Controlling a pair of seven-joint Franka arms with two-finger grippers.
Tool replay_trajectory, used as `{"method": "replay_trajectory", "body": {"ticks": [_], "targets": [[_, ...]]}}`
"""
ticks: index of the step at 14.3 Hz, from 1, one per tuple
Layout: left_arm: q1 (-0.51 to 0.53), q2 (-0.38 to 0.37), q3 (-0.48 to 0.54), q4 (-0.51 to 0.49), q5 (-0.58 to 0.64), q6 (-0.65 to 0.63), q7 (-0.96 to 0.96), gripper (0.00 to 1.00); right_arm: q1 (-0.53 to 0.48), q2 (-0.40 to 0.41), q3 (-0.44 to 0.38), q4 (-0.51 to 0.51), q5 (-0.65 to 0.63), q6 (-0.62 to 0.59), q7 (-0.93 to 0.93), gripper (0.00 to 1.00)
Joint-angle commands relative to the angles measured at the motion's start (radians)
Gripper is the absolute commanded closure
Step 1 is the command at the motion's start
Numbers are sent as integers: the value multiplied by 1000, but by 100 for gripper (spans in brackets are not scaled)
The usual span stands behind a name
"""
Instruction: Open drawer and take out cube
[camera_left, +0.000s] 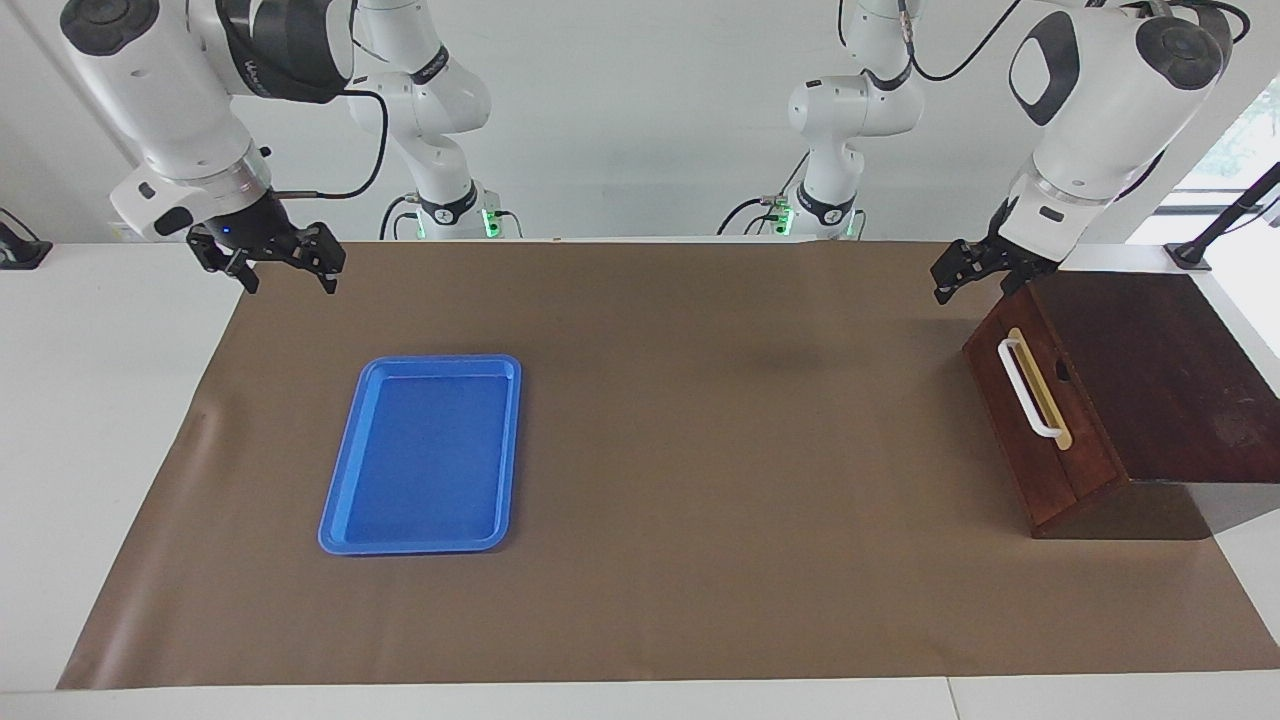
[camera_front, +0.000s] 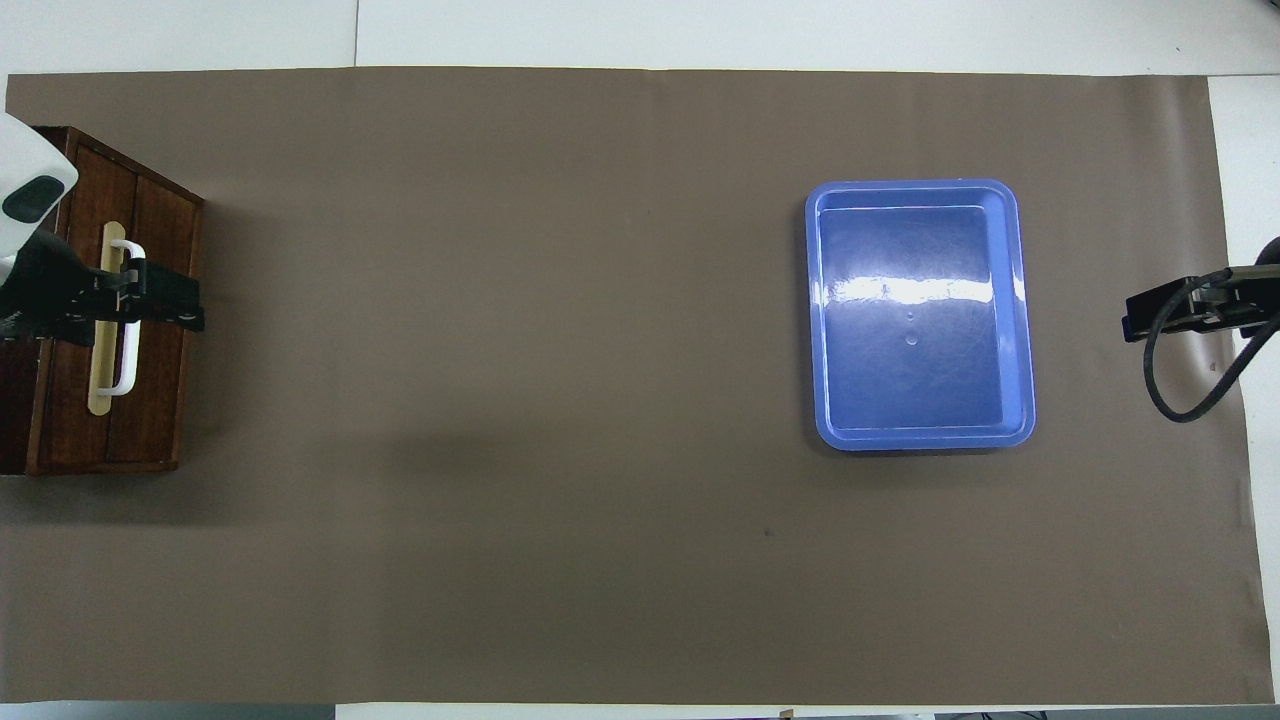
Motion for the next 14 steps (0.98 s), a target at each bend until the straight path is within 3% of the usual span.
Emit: {"method": "replay_trajectory", "body": {"ticks": [1,6,8,14], "targets": [[6,7,0,13,-9,6,14,0,-18,-23,12,-21,-6,0,-24,0],[6,7,0,13,-9,7,16,0,-18,-16,18,-1,3,29,-56,0],[4,7,0,13,-9,7,16,0,-21,-11,15,-3,28,94,-35,0],[4,9,0,13,-9,15,16,0,-4,23,18,6,34,195,347,0]]}}
